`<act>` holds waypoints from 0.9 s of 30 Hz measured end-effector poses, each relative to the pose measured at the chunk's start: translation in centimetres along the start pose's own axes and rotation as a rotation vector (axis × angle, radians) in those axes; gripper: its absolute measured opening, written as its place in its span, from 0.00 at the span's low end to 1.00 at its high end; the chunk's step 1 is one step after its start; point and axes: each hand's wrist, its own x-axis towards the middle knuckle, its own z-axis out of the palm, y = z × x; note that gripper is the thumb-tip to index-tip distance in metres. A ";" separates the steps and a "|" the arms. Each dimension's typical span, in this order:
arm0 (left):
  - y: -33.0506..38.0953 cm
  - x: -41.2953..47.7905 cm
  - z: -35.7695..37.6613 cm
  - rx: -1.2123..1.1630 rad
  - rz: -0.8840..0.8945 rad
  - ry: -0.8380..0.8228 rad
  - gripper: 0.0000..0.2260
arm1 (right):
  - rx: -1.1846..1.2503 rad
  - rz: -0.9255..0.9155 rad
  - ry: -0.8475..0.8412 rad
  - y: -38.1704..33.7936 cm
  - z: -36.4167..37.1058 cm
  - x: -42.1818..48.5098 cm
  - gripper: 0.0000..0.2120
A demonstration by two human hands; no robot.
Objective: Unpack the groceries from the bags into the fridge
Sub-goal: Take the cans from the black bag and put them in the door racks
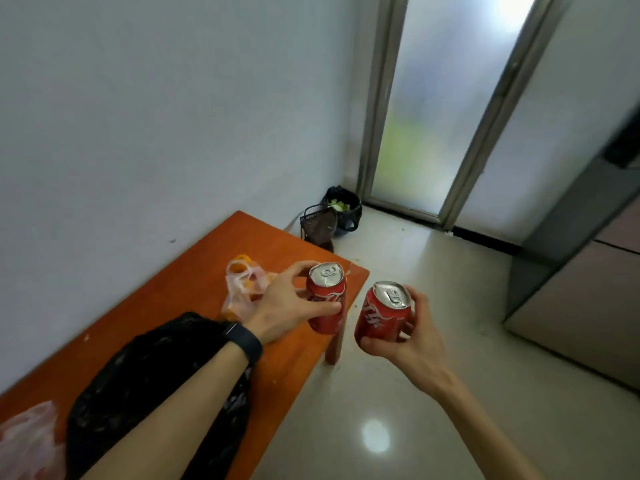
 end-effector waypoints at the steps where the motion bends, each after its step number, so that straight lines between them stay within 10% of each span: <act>1: 1.7 0.7 2.8 -0.028 0.023 -0.030 0.32 | 0.008 -0.015 0.043 -0.1 -2.9 -0.8 0.44; 17: 30.3 8.8 38.8 -0.099 0.597 -0.410 0.26 | -0.133 -0.264 0.646 -3.6 -42.8 -8.0 0.43; 27: 43.1 21.2 50.6 -0.074 0.875 -0.360 0.32 | -0.239 -0.393 0.764 -7.3 -61.0 0.8 0.44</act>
